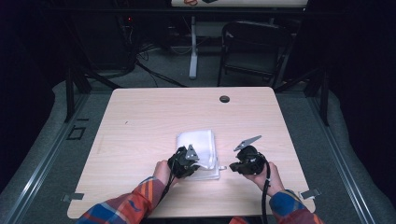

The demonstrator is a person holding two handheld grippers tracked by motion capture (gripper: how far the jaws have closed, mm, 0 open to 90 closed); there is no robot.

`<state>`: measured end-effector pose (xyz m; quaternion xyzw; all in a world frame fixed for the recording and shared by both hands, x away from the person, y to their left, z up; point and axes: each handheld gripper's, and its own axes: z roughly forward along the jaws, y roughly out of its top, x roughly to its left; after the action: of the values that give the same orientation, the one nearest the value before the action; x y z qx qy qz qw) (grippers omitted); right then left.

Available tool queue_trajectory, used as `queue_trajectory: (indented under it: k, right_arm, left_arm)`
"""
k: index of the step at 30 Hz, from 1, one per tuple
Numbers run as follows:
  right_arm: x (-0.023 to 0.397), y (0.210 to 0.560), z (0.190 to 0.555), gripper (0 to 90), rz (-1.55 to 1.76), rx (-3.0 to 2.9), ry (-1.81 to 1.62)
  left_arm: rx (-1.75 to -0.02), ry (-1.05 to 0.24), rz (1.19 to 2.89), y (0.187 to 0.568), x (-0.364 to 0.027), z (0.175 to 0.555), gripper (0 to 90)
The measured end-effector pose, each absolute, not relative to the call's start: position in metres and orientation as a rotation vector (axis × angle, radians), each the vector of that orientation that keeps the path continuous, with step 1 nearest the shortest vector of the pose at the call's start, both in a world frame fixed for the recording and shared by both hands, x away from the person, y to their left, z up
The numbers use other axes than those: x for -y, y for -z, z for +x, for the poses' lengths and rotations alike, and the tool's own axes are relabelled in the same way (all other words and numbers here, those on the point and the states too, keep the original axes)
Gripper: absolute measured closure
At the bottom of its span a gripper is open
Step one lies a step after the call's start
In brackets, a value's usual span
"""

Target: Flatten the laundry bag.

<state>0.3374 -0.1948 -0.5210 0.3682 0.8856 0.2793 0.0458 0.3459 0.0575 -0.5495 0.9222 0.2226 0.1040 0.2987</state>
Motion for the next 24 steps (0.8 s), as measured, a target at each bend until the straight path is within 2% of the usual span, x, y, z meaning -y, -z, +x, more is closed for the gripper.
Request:
queue_trajectory:
  k: [13, 24]
  right_arm:
    - [0.142, 0.541, 0.350, 90.0, 0.996, -2.769, -0.806]
    - [0.139, 0.557, 0.356, 90.0, 1.020, -2.791, -0.795]
  left_arm:
    - [-0.601, -0.264, 2.424, 0.547, -0.060, 0.347, 83.5]
    - [-0.630, -0.272, 2.392, 0.545, -0.062, 0.347, 83.5]
